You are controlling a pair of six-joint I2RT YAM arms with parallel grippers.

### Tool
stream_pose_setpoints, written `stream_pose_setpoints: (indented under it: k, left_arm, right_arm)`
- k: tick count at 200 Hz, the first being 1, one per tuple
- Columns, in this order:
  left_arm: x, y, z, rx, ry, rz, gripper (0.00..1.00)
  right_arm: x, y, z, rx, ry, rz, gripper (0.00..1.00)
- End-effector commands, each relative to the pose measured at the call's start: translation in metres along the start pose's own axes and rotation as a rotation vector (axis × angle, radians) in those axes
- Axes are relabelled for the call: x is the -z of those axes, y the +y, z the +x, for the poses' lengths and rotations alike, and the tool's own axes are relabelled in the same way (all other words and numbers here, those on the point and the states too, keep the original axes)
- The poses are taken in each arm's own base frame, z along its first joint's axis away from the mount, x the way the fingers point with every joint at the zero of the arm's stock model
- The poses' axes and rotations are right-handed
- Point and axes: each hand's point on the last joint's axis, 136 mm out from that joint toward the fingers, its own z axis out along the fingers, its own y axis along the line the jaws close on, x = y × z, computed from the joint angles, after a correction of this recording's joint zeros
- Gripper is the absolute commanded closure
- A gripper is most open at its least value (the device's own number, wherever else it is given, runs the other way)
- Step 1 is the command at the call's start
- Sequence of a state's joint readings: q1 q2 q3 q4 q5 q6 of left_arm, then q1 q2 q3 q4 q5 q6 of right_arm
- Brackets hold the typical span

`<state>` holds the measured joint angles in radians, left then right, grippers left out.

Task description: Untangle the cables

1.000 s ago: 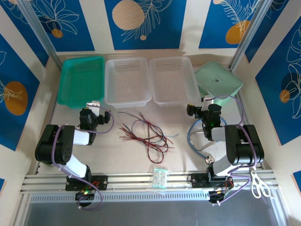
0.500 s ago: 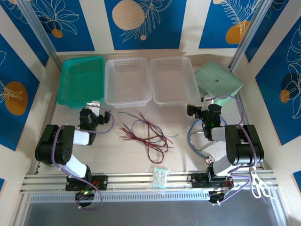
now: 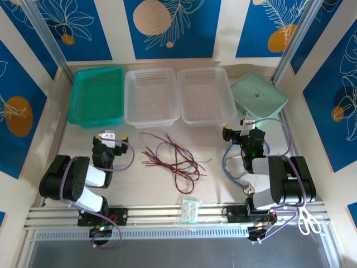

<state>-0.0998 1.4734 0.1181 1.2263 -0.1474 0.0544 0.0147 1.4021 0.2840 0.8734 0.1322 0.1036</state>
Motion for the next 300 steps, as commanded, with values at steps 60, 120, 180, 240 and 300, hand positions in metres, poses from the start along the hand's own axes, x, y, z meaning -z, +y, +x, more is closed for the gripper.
stream_pose_setpoints:
  k: [60,120,180,240,300]
  left_arm:
    - [0.038,0.024,-0.037,0.079,0.198,-0.167,0.01]
    - [0.053,-0.043,-0.054,0.03,0.365,0.058,0.0]
    - [0.071,-0.12,-0.061,0.157,0.475,0.315,0.01]
    - [0.081,-0.18,-0.019,0.19,0.688,0.447,0.23]
    - [0.063,-0.213,0.009,0.156,0.817,0.441,0.43]
  right_arm:
    - [0.06,0.016,-0.035,-0.007,0.048,0.12,0.01]
    - [0.123,0.033,0.013,-0.43,0.434,0.249,0.02]
    - [0.151,0.141,0.067,-0.521,0.744,-0.086,0.13]
    - [0.141,0.171,0.066,-0.458,0.783,-0.12,0.14]
    - [0.146,0.166,0.056,-0.426,0.769,-0.122,0.13]
